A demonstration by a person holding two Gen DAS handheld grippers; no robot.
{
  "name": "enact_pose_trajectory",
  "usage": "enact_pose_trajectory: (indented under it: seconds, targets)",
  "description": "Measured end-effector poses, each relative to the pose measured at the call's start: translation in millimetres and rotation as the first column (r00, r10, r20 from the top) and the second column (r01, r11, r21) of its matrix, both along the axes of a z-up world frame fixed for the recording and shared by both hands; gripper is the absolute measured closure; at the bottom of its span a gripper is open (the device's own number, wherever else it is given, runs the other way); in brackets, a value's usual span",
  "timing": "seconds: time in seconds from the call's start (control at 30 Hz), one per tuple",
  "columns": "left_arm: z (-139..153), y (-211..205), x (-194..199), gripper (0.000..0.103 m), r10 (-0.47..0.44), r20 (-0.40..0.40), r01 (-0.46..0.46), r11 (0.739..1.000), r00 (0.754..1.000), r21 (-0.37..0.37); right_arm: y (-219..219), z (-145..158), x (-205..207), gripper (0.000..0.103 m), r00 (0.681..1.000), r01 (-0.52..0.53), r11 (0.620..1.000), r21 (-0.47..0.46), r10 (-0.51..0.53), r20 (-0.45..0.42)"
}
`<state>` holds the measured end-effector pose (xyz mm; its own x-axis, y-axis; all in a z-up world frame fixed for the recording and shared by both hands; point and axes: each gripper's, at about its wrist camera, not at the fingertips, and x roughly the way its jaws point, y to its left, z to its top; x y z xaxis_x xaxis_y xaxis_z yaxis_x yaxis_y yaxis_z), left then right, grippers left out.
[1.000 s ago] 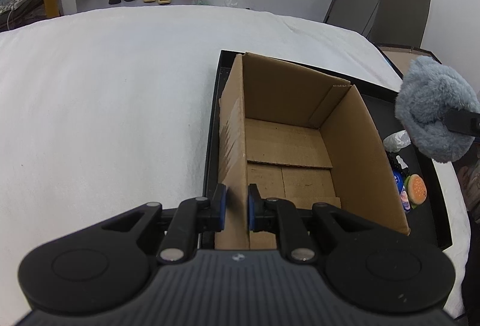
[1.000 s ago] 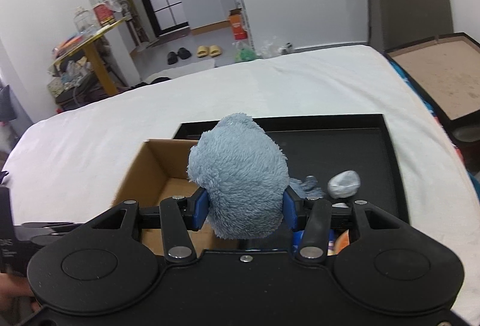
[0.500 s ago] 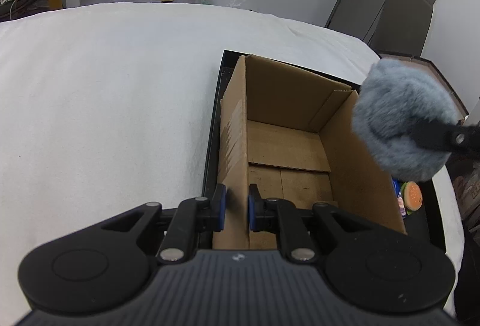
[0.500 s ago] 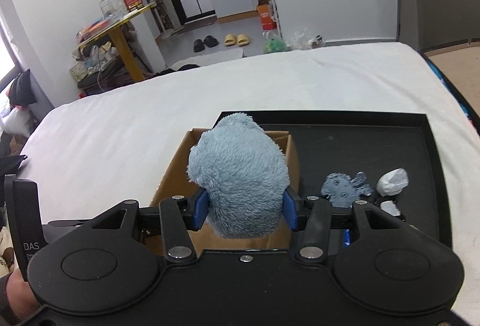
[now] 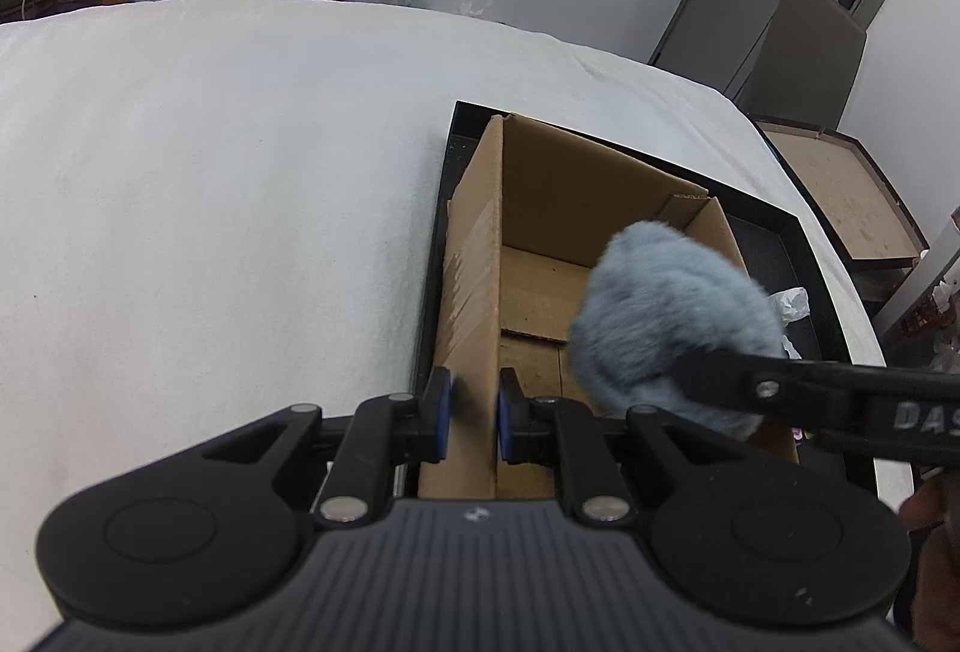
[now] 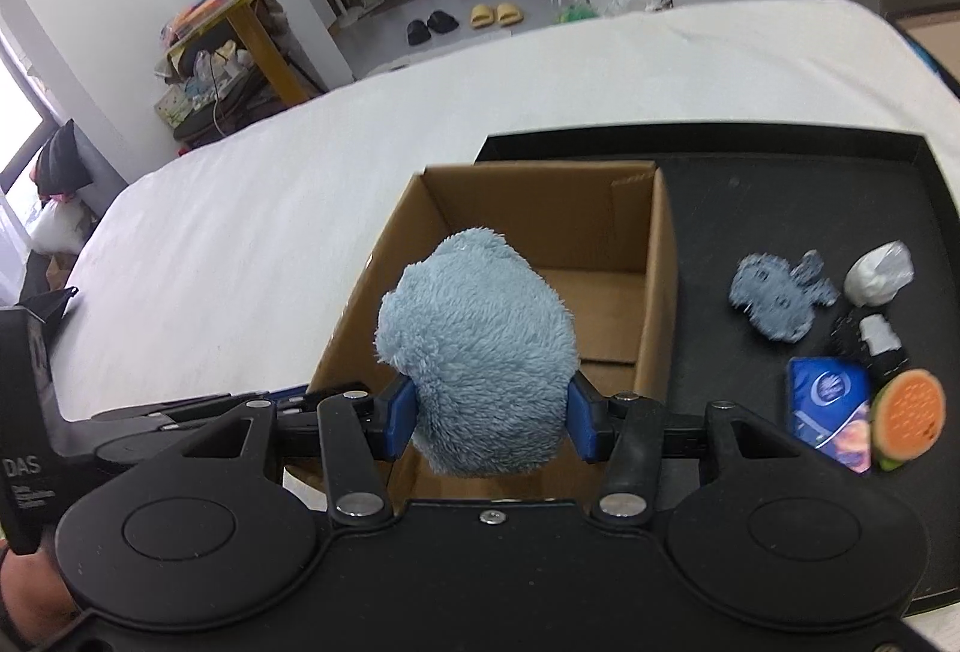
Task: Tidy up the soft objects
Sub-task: 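Lift the grey-blue plush with the right tool over the cardboard box, then lower the plush into the box and open the right tool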
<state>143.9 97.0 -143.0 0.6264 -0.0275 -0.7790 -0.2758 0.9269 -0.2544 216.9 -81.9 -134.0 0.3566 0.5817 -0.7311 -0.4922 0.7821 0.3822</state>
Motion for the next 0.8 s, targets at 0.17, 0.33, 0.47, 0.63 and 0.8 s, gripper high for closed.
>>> enact_pose_trajectory:
  seconds: [0.17,0.33,0.47,0.63,0.8]
  targets:
    - [-1.5,-2.1,1.3,0.089,-0.007,0.002,0.007,1.0,1.0,-0.004,13.5,-7.9,0.7,0.054,0.999,0.003,1.0,-0.004,-0.003,-0.035]
    - [-2.7,-2.1,2.8,0.089,0.001,0.001,-0.001,1.0,1.0,-0.007,30.7,-16.2,5.7,0.051,0.998,0.016,1.0,0.003,-0.016,-0.065]
    - [-3.5,-3.3,3.5,0.089,0.003,-0.006,-0.003,1.0,1.0,0.004,36.8,-26.8,9.0,0.049,0.996,0.019,1.0,0.009,-0.018,-0.093]
    - [-2.7,-3.8,3.7,0.089,0.011,-0.01,-0.011,1.0,1.0,0.003,36.5,-31.6,12.0,0.049,0.991,0.032,0.999,0.035,-0.027,-0.133]
    - [1.4,-6.9,4.9,0.087,0.021,-0.001,-0.021,1.0,1.0,0.022,26.5,-29.4,18.7,0.038,0.986,0.064,0.994,0.093,-0.048,-0.162]
